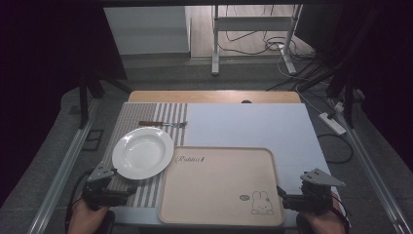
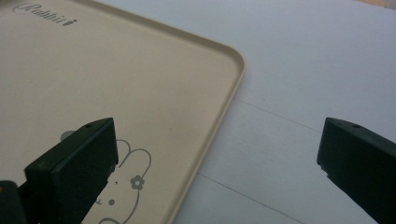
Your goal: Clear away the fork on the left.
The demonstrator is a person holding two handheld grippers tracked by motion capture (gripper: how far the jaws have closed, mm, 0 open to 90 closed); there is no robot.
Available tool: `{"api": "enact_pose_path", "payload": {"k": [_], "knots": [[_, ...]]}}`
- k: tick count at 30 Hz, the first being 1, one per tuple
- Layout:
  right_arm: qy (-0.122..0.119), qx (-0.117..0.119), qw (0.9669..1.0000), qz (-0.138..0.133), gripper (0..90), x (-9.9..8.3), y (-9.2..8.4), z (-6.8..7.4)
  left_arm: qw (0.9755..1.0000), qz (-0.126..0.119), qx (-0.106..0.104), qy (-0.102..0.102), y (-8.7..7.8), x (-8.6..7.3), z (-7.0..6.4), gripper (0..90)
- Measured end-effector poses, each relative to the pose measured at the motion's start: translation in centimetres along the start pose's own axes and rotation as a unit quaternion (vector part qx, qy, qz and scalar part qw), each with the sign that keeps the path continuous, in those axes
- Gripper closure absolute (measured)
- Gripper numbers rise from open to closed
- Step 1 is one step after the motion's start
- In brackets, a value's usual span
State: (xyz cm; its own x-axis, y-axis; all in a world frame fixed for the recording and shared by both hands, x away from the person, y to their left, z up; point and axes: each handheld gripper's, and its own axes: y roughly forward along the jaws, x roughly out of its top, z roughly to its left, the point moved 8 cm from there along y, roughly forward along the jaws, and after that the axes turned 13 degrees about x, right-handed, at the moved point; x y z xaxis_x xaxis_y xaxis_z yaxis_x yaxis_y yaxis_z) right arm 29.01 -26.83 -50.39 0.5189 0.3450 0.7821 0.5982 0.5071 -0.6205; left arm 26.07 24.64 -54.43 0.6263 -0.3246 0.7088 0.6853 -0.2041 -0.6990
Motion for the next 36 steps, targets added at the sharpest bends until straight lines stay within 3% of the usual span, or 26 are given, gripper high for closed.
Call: {"api": "enact_pose_path", "payload": {"k": [9, 20, 31, 33, 36], "knots": [[-0.01, 0.02, 0.9995, 0.02, 0.0, -0.22, 0.36, 0.43, 0.9998, 0.0, -0.013, -0.016, -0.02, -0.02, 0.21, 3.3], [-0.009, 0.03, 0.9993, 0.023, 0.0, -0.28, 0.43, 0.5, 0.9997, 0.006, -0.018, -0.017, 0.12, -0.04, 0.2, 3.0], [-0.013, 0.032, 0.999, 0.028, 0.0, -0.31, 0.52, 0.61, 0.9978, -0.002, -0.055, -0.038, 0.1, 0.36, 0.21, 0.3], [-0.014, 0.033, 0.9989, 0.03, 0.0, -0.33, 0.53, 0.63, 0.9975, -0.005, -0.06, -0.038, 0.14, 0.47, 0.15, 0.2], [-0.015, 0.034, 0.9989, 0.029, 0.0, -0.32, 0.54, 0.66, 0.9987, -0.002, -0.046, -0.022, 0.41, 0.6, 0.18, 0.0]]}}
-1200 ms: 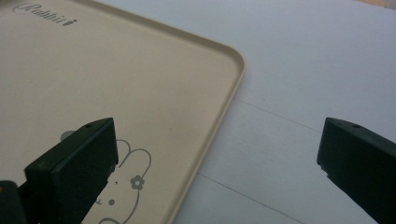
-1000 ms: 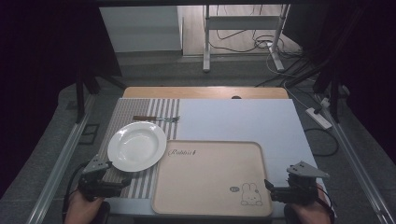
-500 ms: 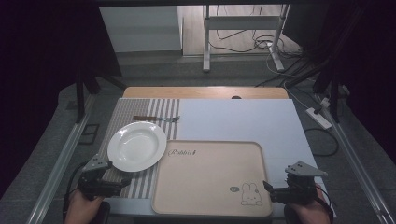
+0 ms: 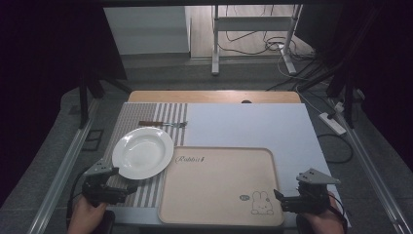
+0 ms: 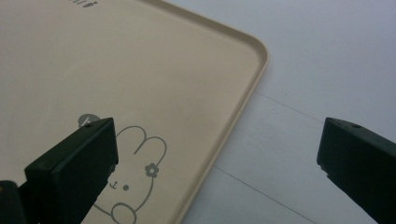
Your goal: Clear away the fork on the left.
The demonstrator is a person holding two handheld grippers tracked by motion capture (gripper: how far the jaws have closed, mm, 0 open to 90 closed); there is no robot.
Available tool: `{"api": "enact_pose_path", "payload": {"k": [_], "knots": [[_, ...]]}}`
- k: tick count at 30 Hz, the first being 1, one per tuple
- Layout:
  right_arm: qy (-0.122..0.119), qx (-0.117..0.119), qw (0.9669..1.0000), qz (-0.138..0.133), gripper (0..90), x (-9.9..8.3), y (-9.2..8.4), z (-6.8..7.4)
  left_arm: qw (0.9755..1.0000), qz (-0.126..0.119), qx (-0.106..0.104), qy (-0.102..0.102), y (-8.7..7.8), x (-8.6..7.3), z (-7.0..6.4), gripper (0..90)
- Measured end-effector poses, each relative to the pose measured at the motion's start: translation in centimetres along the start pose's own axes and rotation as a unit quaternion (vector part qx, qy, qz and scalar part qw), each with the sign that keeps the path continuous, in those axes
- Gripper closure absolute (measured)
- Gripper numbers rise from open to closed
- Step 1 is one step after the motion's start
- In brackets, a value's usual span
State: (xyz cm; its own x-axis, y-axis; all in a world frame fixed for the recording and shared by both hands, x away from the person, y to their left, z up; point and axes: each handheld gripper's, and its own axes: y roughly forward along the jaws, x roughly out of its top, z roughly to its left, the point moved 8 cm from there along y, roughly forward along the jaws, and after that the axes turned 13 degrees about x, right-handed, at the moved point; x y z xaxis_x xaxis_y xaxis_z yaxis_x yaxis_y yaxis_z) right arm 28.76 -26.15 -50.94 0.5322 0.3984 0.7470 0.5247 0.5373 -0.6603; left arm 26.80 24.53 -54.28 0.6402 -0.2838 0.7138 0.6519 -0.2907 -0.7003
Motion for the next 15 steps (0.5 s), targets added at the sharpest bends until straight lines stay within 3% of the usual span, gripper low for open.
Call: {"api": "enact_pose_path", "payload": {"k": [10, 15], "knots": [[0.001, 0.002, 1.0, 0.002, 0.0, -0.03, 0.02, 0.0, 1.0, 0.005, 0.0, 0.002, 0.44, 0.18, 0.02, 0.0], [0.0, 0.001, 1.0, 0.003, 0.0, -0.03, 0.08, 0.0, 0.9998, 0.005, -0.01, -0.014, 0.81, 0.69, -0.26, 0.0]]}}
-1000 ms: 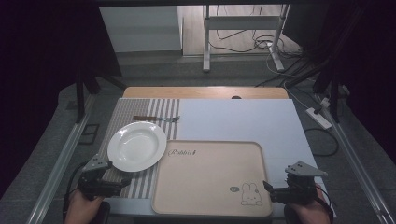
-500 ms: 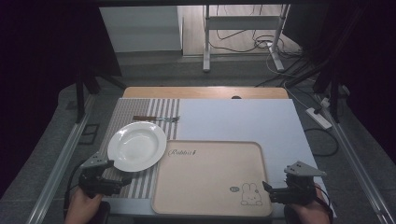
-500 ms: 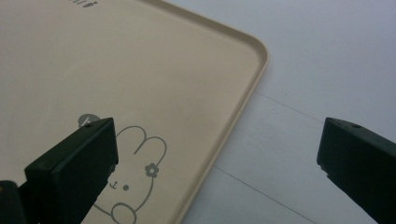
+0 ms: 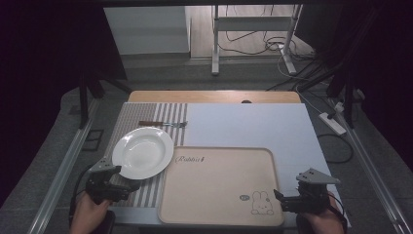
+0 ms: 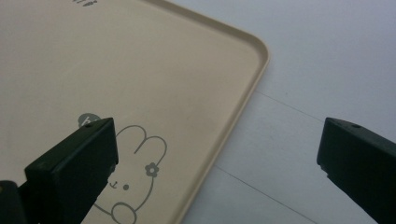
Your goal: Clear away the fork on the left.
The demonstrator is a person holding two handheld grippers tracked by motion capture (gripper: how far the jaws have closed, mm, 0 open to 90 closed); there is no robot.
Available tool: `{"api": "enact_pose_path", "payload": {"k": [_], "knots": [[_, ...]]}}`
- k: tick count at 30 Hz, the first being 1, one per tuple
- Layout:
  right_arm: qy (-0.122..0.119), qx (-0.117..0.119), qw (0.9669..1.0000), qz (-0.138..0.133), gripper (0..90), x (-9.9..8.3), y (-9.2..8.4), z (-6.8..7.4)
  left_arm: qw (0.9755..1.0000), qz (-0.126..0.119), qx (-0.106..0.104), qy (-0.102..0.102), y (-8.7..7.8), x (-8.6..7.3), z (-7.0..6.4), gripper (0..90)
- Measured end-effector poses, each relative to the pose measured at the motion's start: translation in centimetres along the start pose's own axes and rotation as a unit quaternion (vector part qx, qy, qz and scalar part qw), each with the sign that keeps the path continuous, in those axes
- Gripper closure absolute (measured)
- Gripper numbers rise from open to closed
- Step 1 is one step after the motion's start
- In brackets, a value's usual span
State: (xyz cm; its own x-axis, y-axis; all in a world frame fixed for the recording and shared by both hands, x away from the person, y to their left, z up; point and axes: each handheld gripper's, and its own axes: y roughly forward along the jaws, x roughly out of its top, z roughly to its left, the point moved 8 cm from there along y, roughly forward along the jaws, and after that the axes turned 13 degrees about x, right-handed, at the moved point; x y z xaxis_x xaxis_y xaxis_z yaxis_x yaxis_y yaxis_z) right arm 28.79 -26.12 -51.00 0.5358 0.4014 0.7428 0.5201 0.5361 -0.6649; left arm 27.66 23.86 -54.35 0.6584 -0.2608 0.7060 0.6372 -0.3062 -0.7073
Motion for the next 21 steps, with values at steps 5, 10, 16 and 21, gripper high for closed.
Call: {"api": "enact_pose_path", "payload": {"k": [5, 10, 16, 21], "knots": [[-0.002, 0.0, 1.0, 0.002, 0.0, 0.0, 0.0, 0.0, 1.0, 0.001, 0.0, 0.005, 0.5, 0.6, -0.2, 0.0], [-0.002, 0.0, 1.0, 0.002, 0.0, 0.0, 0.1, 0.0, 0.9998, 0.01, -0.003, 0.017, 1.3, 1.0, -0.7, 0.0], [-0.003, -0.002, 1.0, 0.004, 0.0, 0.0, 0.1, 0.0, 0.9996, 0.01, -0.004, 0.028, 2.0, 1.5, -0.9, 0.0], [-0.003, -0.001, 1.0, 0.004, 0.0, 0.0, 0.1, 0.0, 0.9992, 0.019, -0.014, 0.032, 2.9, 1.8, -1.2, 0.0]]}}
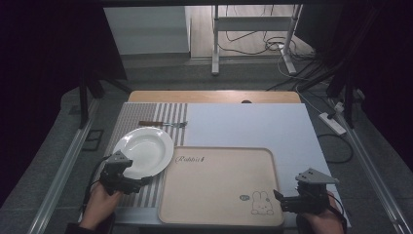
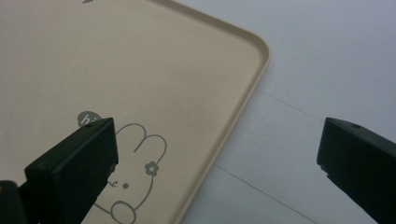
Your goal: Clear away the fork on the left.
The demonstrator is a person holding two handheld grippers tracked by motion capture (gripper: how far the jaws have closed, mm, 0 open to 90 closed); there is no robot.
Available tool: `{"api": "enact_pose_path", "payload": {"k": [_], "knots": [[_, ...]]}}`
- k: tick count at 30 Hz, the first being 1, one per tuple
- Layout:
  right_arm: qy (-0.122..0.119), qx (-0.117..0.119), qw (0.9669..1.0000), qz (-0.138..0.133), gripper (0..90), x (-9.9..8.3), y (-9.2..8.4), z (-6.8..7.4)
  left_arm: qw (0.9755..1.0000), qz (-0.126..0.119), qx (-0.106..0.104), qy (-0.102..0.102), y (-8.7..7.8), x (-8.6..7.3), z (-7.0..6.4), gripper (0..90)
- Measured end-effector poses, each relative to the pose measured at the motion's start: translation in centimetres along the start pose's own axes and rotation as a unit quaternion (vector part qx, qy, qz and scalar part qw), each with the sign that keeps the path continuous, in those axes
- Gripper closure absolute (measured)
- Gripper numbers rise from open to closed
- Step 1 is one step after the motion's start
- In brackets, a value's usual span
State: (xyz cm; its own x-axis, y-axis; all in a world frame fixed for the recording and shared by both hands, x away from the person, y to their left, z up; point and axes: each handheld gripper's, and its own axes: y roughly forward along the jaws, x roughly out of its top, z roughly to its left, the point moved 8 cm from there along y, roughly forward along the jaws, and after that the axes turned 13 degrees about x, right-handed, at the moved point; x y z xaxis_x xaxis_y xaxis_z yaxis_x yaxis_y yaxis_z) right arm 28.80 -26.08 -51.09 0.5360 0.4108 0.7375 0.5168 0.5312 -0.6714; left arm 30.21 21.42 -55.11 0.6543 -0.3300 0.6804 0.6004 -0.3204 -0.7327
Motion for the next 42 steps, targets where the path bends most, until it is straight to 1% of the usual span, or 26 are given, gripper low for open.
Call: {"api": "enact_pose_path", "payload": {"k": [2, 4, 8, 9, 11, 14, 15, 17, 21, 23, 26, 31, 34, 38, 42], "knots": [[0.0, 0.001, 1.0, -0.001, 0.0, 0.0, 0.0, 0.0, 1.0, 0.003, -0.001, 0.003, 0.1, 0.1, 0.0, 0.0], [-0.001, 0.0, 1.0, 0.001, 0.0, 0.0, 0.0, 0.0, 1.0, 0.004, -0.006, 0.004, 0.6, 0.4, -0.2, 0.0], [0.0, 0.001, 1.0, 0.002, 0.0, 0.0, 0.0, 0.0, 0.9999, 0.006, -0.01, 0.008, 1.0, 0.9, -0.3, 0.0], [0.0, 0.001, 1.0, 0.002, 0.0, 0.0, 0.0, 0.0, 0.9999, 0.006, -0.012, 0.009, 1.4, 1.4, -0.3, 0.1], [0.0, 0.001, 1.0, 0.003, 0.0, 0.0, 0.1, 0.0, 0.9999, 0.006, -0.013, 0.009, 1.6, 1.5, -0.3, 0.1], [-0.001, 0.001, 1.0, 0.003, 0.0, 0.0, 0.1, 0.1, 0.9997, 0.01, -0.017, 0.014, 2.4, 2.5, -0.2, 0.2], [-0.001, 0.001, 1.0, 0.003, 0.0, 0.0, 0.1, 0.1, 0.9997, 0.01, -0.017, 0.014, 2.4, 2.5, -0.2, 0.2], [-0.001, 0.002, 1.0, 0.004, 0.0, 0.0, 0.1, 0.1, 0.9996, 0.013, -0.015, 0.019, 3.1, 3.2, -0.1, 0.2], [-0.001, 0.002, 1.0, 0.004, 0.0, 0.0, 0.1, 0.0, 0.9995, 0.016, -0.013, 0.024, 3.6, 3.7, -0.1, 0.3], [-0.001, 0.002, 1.0, 0.004, 0.0, 0.0, 0.1, 0.0, 0.9993, 0.016, -0.015, 0.029, 4.2, 4.3, 0.0, 0.3], [-0.001, 0.002, 1.0, 0.004, 0.0, 0.0, 0.1, 0.1, 0.9992, 0.017, -0.019, 0.031, 4.5, 4.6, 0.0, 0.3], [-0.001, 0.002, 1.0, 0.005, 0.0, 0.0, 0.1, 0.1, 0.9986, 0.02, -0.022, 0.042, 5.5, 5.5, 0.1, 0.2], [-0.001, 0.003, 1.0, 0.005, 0.0, -0.1, 0.1, 0.1, 0.9983, 0.021, -0.027, 0.048, 6.3, 6.3, 0.0, 0.2], [-0.002, 0.004, 1.0, 0.006, 0.0, -0.1, 0.1, 0.1, 0.9981, 0.022, -0.026, 0.051, 6.9, 6.9, 0.0, 0.2], [-0.002, 0.004, 1.0, 0.006, 0.0, -0.1, 0.1, 0.1, 0.9976, 0.022, -0.026, 0.06, 8.0, 8.0, -0.2, 0.2]]}}
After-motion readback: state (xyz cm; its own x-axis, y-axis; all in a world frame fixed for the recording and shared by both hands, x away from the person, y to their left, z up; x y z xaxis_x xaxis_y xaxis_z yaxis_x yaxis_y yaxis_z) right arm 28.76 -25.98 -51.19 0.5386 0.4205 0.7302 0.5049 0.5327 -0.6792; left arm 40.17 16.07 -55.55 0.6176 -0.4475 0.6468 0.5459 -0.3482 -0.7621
